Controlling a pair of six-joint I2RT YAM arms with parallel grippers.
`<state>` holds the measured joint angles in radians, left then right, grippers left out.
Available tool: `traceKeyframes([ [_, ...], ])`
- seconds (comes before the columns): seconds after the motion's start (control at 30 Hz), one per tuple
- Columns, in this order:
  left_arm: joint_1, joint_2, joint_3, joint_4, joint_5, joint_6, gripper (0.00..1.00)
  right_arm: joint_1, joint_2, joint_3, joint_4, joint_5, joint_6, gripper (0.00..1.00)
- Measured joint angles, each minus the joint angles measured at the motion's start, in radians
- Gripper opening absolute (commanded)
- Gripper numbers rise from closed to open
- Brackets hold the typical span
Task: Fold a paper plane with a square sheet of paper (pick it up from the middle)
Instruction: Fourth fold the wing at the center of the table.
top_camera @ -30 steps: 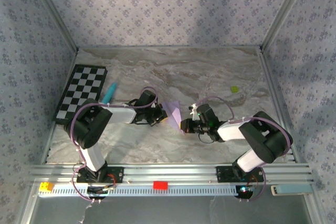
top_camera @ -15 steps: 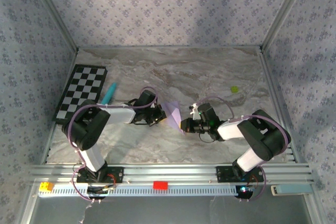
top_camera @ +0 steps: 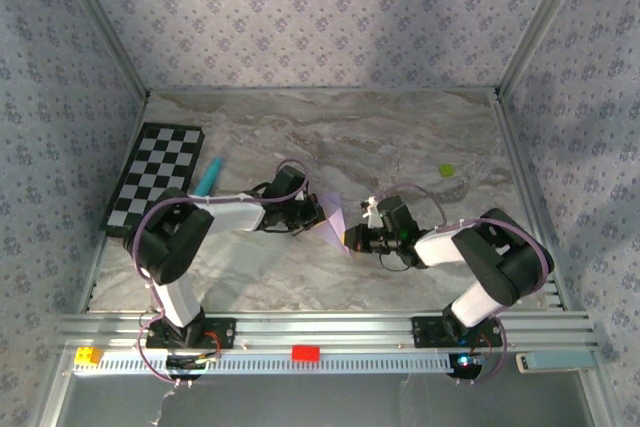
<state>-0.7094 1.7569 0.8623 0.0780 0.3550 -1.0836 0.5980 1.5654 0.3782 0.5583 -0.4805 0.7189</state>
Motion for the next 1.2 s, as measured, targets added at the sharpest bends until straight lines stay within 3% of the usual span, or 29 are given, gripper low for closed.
traceKeyframes([
  [1.2, 0.002, 0.024, -0.032, 0.03, 0.008, -0.009, 0.02, -0.031, 0.016, 0.0, 0.014, -0.055, 0.029, 0.0],
])
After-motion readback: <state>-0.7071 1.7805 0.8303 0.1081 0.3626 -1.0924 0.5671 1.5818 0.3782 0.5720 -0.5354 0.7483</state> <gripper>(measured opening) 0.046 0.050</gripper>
